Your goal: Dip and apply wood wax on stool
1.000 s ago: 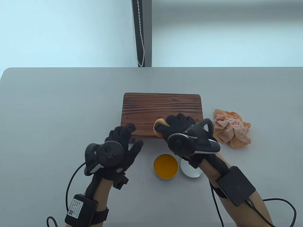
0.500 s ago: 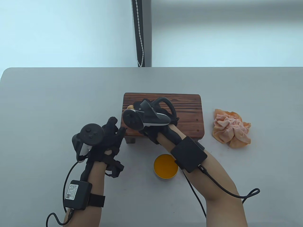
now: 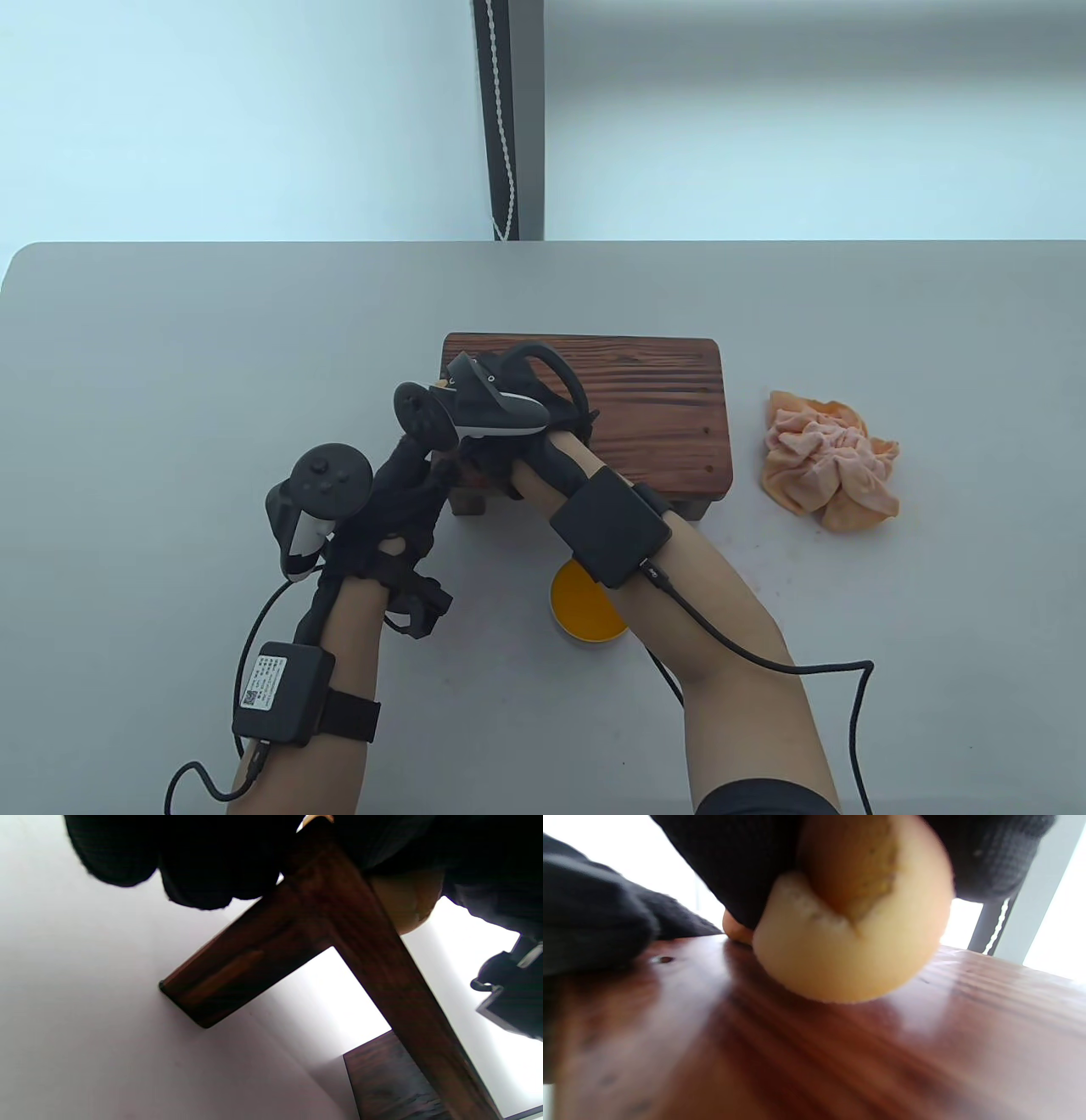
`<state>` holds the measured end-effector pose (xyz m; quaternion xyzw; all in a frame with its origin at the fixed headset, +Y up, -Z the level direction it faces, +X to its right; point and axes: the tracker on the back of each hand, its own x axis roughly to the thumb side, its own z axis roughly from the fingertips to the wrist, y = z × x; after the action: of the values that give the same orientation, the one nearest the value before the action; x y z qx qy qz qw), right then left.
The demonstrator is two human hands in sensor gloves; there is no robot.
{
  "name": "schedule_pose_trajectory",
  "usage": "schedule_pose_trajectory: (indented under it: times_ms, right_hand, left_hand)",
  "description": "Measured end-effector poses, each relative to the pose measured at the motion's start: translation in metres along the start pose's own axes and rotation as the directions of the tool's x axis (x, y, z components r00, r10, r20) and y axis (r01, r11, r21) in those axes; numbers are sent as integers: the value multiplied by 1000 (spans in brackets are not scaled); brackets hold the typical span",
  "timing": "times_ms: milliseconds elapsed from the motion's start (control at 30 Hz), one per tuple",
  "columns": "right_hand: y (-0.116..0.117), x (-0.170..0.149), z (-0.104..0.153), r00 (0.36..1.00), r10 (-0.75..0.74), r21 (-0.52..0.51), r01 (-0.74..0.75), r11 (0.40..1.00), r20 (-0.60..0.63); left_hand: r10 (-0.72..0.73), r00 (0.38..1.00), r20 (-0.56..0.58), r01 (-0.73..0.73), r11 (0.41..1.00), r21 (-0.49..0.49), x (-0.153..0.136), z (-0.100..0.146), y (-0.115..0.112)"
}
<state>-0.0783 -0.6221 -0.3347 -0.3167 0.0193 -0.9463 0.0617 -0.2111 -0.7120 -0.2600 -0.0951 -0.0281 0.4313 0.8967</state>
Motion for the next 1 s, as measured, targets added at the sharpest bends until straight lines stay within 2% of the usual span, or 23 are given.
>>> schedule_pose_trajectory:
  times_ms: [167, 233, 300, 367, 467, 533, 600, 733, 800, 900, 1000]
  right_hand:
    - [-1, -4, 1, 994, 106, 12, -106, 994, 10]
    - [-6, 1, 10, 992, 112, 78, -116, 990, 62]
    - [-9, 8, 14, 991, 98, 95, -107, 990, 94]
    - [-7, 13, 13, 990, 108, 44, -112, 993, 96]
    - [-3, 6, 5, 996, 80, -7, -80, 997, 29]
    - [0, 0, 0, 993, 122, -7, -122, 992, 5]
    - [-2, 0, 1, 975, 218, 22, -219, 975, 30]
    - [-9, 7, 17, 980, 166, 90, -175, 980, 108]
    - [-8, 10, 19, 985, 133, 59, -140, 988, 110]
    - [-2, 5, 13, 986, 159, -14, -158, 987, 47]
    - [-1, -4, 11, 983, 185, 2, -185, 983, 10]
  left_hand:
    - [-7, 1000, -1, 7, 1000, -3, 1, -1, 0]
    - [-2, 1000, -4, 2, 1000, -3, 1, -1, 0]
    - [-9, 1000, -7, 9, 1000, 1, 3, 0, -1]
    - [-33, 999, -3, 33, 999, -1, 4, 0, -1]
    - [-30, 1000, -6, 30, 1000, -1, 4, 0, -1]
    - [-35, 999, -10, 35, 999, -8, 4, 0, -1]
    - [-39, 999, -12, 39, 999, -10, 5, -1, 0]
    - [-32, 999, -10, 32, 999, -16, 4, -1, 0]
    - [-44, 999, -10, 44, 999, -13, 5, -1, -1]
    - [1, 999, -36, -3, 999, -43, 3, -1, -1]
    - [-14, 999, -32, 13, 999, -32, 4, -1, -1]
